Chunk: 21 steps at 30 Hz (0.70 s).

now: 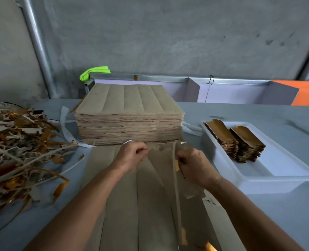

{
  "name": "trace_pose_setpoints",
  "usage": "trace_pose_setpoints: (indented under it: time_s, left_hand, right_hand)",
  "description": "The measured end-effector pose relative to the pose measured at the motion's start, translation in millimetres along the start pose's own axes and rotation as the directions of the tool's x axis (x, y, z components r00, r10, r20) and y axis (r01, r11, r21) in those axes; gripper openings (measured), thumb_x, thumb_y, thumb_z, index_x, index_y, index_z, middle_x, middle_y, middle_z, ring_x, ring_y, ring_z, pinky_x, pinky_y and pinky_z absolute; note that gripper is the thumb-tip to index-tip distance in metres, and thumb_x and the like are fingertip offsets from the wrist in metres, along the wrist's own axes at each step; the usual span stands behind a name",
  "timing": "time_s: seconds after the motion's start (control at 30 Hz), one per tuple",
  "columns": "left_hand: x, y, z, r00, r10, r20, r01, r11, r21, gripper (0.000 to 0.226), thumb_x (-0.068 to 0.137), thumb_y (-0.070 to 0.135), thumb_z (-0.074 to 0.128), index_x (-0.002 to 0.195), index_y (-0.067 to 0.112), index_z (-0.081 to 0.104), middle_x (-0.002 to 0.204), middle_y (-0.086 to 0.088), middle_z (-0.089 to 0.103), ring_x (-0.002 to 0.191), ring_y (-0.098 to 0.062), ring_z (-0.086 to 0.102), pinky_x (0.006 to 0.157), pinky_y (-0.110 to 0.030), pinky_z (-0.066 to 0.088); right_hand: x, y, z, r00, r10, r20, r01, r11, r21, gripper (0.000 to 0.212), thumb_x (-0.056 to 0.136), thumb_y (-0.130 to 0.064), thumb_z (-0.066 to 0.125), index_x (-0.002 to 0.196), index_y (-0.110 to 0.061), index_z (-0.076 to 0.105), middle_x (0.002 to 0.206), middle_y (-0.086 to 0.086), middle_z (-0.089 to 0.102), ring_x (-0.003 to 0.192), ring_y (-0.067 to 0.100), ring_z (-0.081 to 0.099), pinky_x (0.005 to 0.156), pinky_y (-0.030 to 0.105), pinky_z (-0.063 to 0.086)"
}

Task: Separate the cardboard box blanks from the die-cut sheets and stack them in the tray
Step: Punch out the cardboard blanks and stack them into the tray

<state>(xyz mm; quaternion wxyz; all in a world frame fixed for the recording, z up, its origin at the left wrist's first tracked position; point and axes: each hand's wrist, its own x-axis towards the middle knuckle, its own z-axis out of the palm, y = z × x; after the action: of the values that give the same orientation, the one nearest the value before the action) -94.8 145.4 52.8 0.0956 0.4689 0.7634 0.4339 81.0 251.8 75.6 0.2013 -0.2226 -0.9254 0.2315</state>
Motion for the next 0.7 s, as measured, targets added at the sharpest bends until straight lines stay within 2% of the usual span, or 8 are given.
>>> trace_pose_setpoints:
  time_s: [0.1,0.17,0.2,0.3,0.4,0.5,0.57,0.7]
  left_hand:
    - [-12,7,3,0.986,-0.02,-0.163,0.023,1.0,0.015,0.032,0.093,0.025,0.058,0.077,-0.003,0.061,0.069,-0.015,0.061,0.067,-0.028,0.056,0.068,-0.036,0.045]
    - [-28,23,12,0.966,-0.066,-0.251,0.048,0.996,-0.078,0.043,0.082,0.055,0.062,0.083,0.011,0.062,0.076,-0.001,0.065,0.074,-0.018,0.06,0.068,-0.03,0.047]
    - [-36,32,19,0.967,-0.094,-0.235,0.074,0.993,-0.094,0.046,0.074,0.062,0.065,0.087,0.018,0.059,0.079,0.007,0.063,0.075,-0.011,0.059,0.067,-0.025,0.047]
    - [-46,51,44,0.944,-0.326,-0.06,0.307,0.928,-0.211,0.044,0.071,0.044,0.076,0.094,0.014,0.054,0.083,0.001,0.066,0.072,-0.016,0.062,0.068,-0.033,0.053]
    - [-49,57,51,0.896,-0.438,0.069,0.411,0.763,-0.499,0.013,0.08,0.013,0.069,0.074,0.01,0.057,0.061,-0.01,0.06,0.05,-0.021,0.055,0.052,-0.031,0.048]
    - [-47,56,44,0.875,-0.483,0.035,0.391,0.66,-0.641,0.027,0.09,0.003,0.056,0.064,0.011,0.055,0.051,-0.004,0.052,0.038,-0.011,0.048,0.039,-0.017,0.038]
    - [-40,50,35,0.812,-0.581,-0.06,0.34,0.554,-0.76,0.03,0.096,0.004,0.047,0.067,0.008,0.054,0.042,0.001,0.048,0.029,-0.006,0.042,0.04,-0.017,0.033]
    - [-34,33,17,0.694,-0.713,-0.096,0.182,0.303,-0.936,0.031,0.101,0.007,0.036,0.073,0.008,0.049,0.056,-0.005,0.046,0.034,-0.008,0.047,0.043,-0.021,0.043]
  right_hand:
    - [1,-3,5,1.0,0.03,-0.005,-0.03,0.999,-0.04,0.02,0.088,0.002,0.052,0.082,-0.004,0.07,0.081,0.005,0.067,0.072,0.016,0.064,0.061,0.016,0.051]
    - [1,-8,6,0.998,0.057,-0.018,-0.057,0.997,-0.047,0.019,0.088,-0.001,0.054,0.086,-0.007,0.071,0.085,0.003,0.067,0.077,0.016,0.064,0.066,0.019,0.053]
    - [1,-11,6,0.998,0.055,-0.021,-0.056,0.997,-0.062,0.017,0.087,-0.004,0.055,0.089,-0.008,0.072,0.088,0.004,0.068,0.081,0.018,0.064,0.071,0.023,0.054]
    - [-2,-21,9,1.0,0.017,0.014,-0.015,0.993,-0.121,0.013,0.082,-0.005,0.059,0.088,-0.006,0.07,0.089,0.012,0.068,0.083,0.026,0.064,0.076,0.033,0.052]
    - [-8,-26,13,0.997,0.025,0.073,-0.01,0.98,-0.196,0.008,0.083,-0.008,0.063,0.089,-0.009,0.068,0.087,0.01,0.069,0.081,0.026,0.065,0.075,0.035,0.053]
    - [-8,-18,9,0.993,0.115,0.027,-0.106,0.969,-0.225,0.013,0.09,-0.009,0.055,0.099,-0.009,0.065,0.093,0.007,0.066,0.082,0.022,0.062,0.071,0.029,0.052]
    - [-7,-8,0,0.975,0.222,0.03,-0.211,0.955,-0.207,0.013,0.092,-0.009,0.053,0.101,-0.009,0.062,0.097,0.004,0.061,0.083,0.016,0.058,0.07,0.023,0.049]
    - [-11,14,-16,0.932,0.361,0.029,-0.354,0.924,-0.142,0.011,0.092,-0.008,0.053,0.093,-0.004,0.062,0.092,0.009,0.061,0.085,0.02,0.059,0.07,0.024,0.048]
